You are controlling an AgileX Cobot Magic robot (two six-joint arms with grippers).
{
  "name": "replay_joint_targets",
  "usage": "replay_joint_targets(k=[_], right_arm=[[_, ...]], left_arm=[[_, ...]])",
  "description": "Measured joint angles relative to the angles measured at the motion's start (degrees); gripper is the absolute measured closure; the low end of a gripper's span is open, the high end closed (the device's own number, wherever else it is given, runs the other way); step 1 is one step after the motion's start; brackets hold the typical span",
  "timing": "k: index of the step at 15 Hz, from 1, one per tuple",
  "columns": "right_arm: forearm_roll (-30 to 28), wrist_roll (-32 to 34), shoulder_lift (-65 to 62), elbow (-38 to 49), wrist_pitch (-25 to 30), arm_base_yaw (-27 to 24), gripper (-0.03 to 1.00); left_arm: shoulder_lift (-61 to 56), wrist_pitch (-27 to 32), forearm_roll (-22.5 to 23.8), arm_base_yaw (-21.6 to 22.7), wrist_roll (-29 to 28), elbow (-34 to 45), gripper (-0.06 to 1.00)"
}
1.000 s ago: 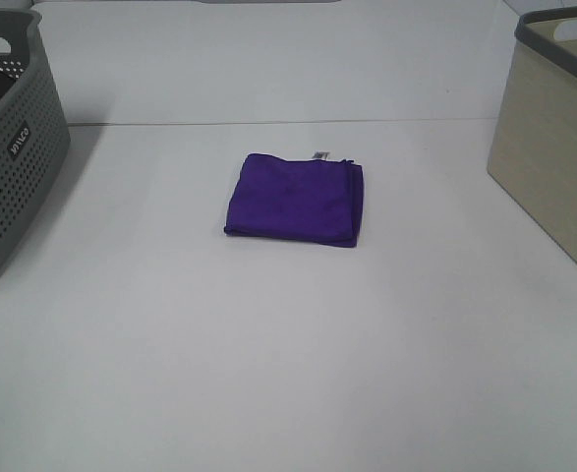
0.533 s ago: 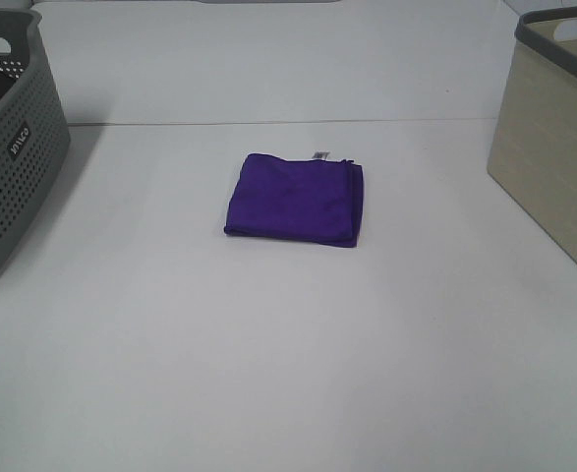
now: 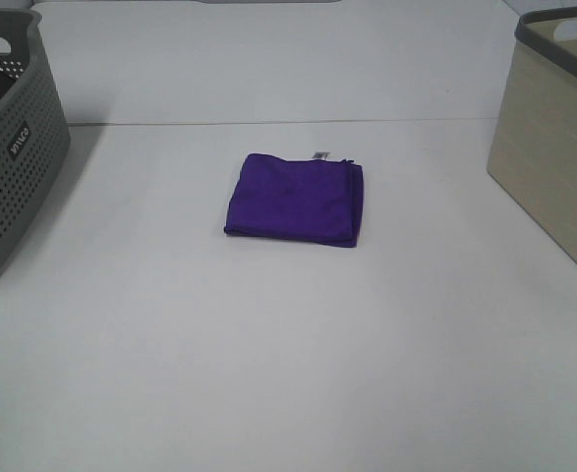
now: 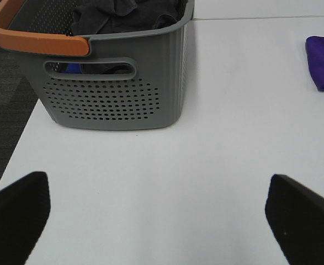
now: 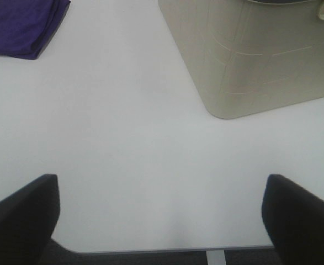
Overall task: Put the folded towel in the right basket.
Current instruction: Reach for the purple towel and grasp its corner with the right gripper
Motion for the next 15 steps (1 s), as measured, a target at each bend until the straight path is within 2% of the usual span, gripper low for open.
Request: replay_joint_targets(k=[4, 6, 7, 10, 12, 15], right_arm=[[0.52, 0.06, 11.75, -4.93, 0.00, 0.00, 0.01], [1.49, 0.06, 26.64, -13.81, 1.89, 0.00, 0.01], [2.52, 0.06, 40.22, -24.01, 4.98, 0.00, 0.01], [6.13, 0.06, 52.94, -34.38, 6.07, 0.00, 0.01], [11.34, -1.09, 60.45, -38.50, 5.33, 0.00, 0.01], [22.52, -6.99, 73.85, -42.74, 0.17, 0.00, 0.01]], left_arm=[[0.00, 0.00, 0.00, 0.00, 0.00, 0.00, -0.05], [0.00, 0.00, 0.00, 0.00, 0.00, 0.00, -0.05], [0.00, 0.00, 0.00, 0.00, 0.00, 0.00, -0.05], [0.00, 0.00, 0.00, 0.00, 0.00, 0.00, -0.05], [0.00, 0.00, 0.00, 0.00, 0.00, 0.00, -0.05], [0.00, 0.00, 0.00, 0.00, 0.00, 0.00, -0.05]])
